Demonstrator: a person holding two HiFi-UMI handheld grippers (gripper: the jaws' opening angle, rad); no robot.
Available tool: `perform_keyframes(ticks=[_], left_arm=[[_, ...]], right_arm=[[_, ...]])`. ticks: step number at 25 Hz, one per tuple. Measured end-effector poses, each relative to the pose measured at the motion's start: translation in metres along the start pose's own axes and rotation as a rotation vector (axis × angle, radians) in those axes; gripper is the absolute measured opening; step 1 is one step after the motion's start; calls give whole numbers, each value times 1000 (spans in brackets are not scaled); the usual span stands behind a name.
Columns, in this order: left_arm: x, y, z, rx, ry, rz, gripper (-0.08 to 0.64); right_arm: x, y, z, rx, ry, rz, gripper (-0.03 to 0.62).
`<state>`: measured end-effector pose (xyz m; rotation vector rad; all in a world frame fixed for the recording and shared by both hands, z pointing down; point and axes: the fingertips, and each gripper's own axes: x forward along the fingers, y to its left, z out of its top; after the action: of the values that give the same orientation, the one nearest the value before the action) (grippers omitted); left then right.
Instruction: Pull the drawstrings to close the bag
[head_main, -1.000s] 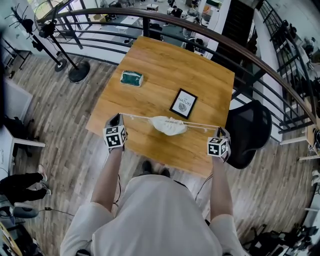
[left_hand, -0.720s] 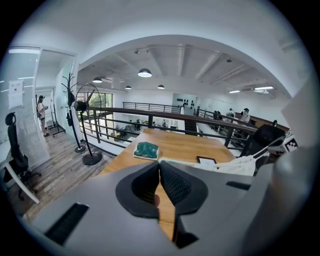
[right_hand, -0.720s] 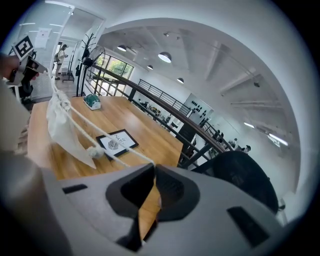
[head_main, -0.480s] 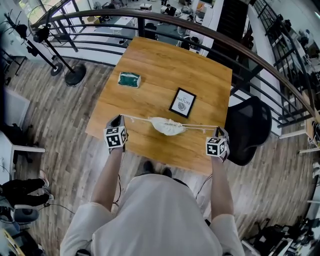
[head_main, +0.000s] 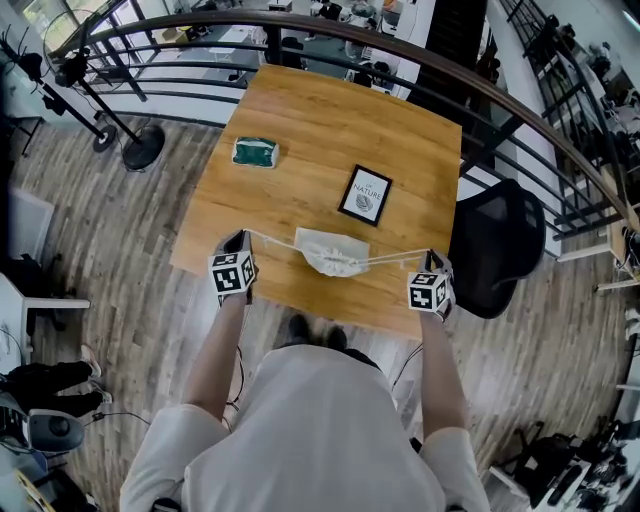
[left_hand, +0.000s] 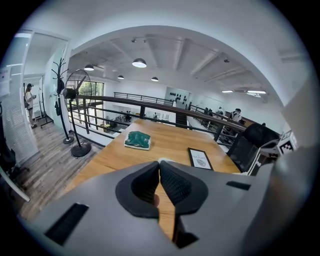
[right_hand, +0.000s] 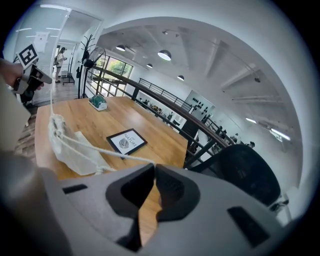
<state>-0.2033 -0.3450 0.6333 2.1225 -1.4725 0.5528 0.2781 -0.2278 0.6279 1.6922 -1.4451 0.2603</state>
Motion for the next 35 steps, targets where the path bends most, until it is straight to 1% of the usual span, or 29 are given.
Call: perform_keyframes(ticks=[3,8,10,12,17,19,21,24,27,29,32,35], left_arm=[[1,-2,-4,-8,19,-34,2],[7,-8,-16,-19,77,-112,3],[8,-11,-21,-11,92,-134,3],[9,-14,-23,-11,89,-152,3],[6,-24,-22,-19,77,-192,5],[4,-28,-24,-14,87,-198,6],[1,-30,-29,-13,110,-200,8],[-5,-34,-38,-21,140,-204,11],[-14,-39,-44,-39,141,-199,11],[-19,-45,-45,-50,120,-199,11],[-27,-54,-42,-62,58,-200,10],[-39,-61,-42,-73,12,-195,7]], right_arm=[[-4,5,-2,33,0,12,14],[-6,17,-14,180,18,75,15],[-7,22,-18,211,20,90,21],[-9,24,-20,235,3,95,21],[-17,30,-23,348,-34,136,21],[-18,35,-27,378,-24,166,21],[-19,42,-33,404,-1,218,21],[-22,49,-40,406,22,265,21],[-28,50,-41,398,14,286,21],[-32,49,-40,402,-11,294,21],[-40,46,-36,412,-78,292,21],[-52,46,-36,405,-122,286,21]])
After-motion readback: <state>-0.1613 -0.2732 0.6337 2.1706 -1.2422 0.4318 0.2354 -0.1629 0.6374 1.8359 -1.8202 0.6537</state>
